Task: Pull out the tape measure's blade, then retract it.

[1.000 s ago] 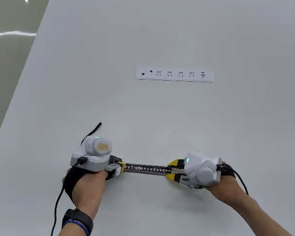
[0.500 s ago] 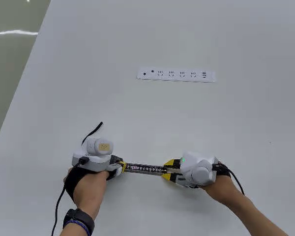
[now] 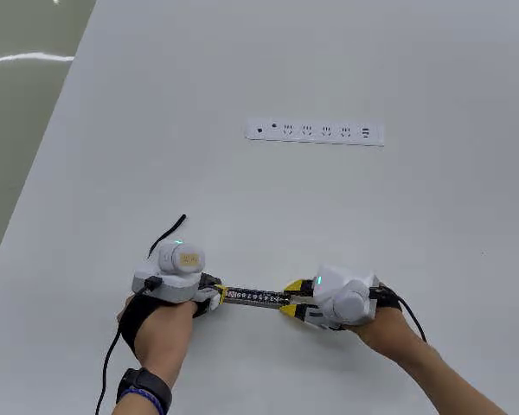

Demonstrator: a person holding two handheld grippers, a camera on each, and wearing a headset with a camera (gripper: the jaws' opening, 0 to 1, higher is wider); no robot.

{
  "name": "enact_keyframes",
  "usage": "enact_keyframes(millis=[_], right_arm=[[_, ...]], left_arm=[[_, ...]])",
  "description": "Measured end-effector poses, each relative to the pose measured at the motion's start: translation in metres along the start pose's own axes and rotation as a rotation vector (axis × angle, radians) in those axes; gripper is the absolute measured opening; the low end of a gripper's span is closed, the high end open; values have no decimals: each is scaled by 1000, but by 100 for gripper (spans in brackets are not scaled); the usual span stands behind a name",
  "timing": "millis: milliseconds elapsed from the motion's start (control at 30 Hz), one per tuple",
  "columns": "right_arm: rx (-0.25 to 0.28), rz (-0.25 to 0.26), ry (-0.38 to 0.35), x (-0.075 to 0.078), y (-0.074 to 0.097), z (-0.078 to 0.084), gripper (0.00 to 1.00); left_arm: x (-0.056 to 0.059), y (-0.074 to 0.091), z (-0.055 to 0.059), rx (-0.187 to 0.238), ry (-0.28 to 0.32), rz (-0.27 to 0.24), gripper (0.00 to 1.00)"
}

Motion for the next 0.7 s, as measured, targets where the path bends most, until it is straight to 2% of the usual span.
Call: enact_keyframes(millis=[700], right_arm=[[20,-24,13,1,-14,-13,14]], left_arm=[[0,0,0,1,11,-9,64]])
Point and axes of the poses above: the centre of the closed fingertips' face, and the gripper's own axes: y roughly backward along the fingers, x roughly to its right, z roughly out of its underside, the point moved 3 cm from there along y, roughly backward along the fingers, and after that the axes turned 10 degrees about -z, right-handed, at the moved point
